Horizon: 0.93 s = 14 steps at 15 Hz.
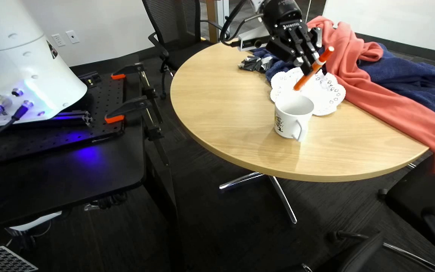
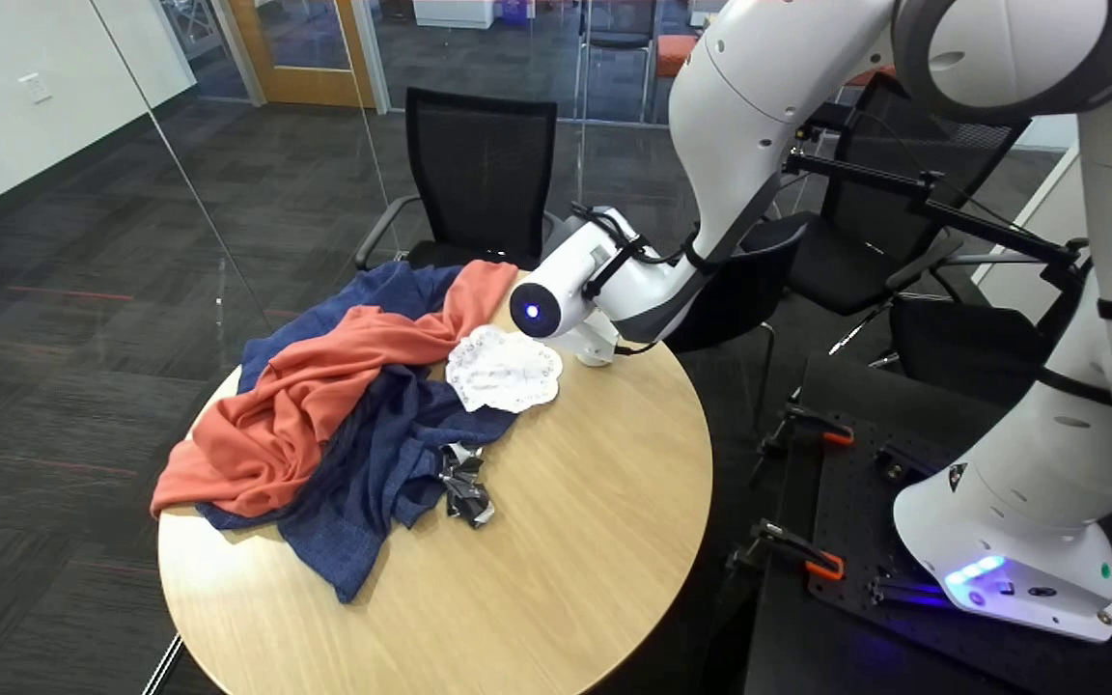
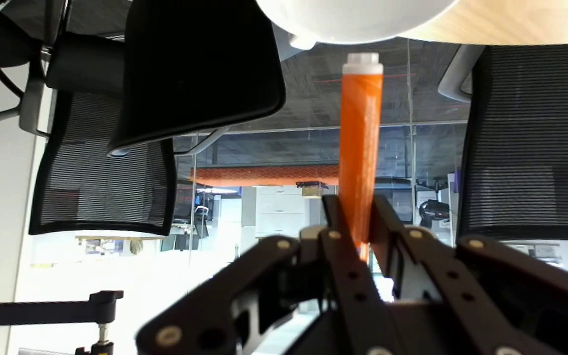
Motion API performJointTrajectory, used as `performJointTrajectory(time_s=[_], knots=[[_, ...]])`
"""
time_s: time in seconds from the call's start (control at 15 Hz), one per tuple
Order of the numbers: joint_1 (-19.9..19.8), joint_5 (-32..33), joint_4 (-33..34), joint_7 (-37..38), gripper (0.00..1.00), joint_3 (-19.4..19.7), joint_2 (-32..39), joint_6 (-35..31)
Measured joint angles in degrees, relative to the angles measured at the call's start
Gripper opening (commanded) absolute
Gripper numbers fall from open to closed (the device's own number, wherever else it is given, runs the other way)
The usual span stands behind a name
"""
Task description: Place the blue peg on the table
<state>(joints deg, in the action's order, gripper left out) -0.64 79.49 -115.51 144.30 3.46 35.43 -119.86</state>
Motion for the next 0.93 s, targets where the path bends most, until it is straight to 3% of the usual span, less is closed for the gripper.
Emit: performJointTrajectory(time_s=[0.93], knots=[[-0.2,-0.32,3.58,-0.21,0.05,-0.18,8.25,0.0]])
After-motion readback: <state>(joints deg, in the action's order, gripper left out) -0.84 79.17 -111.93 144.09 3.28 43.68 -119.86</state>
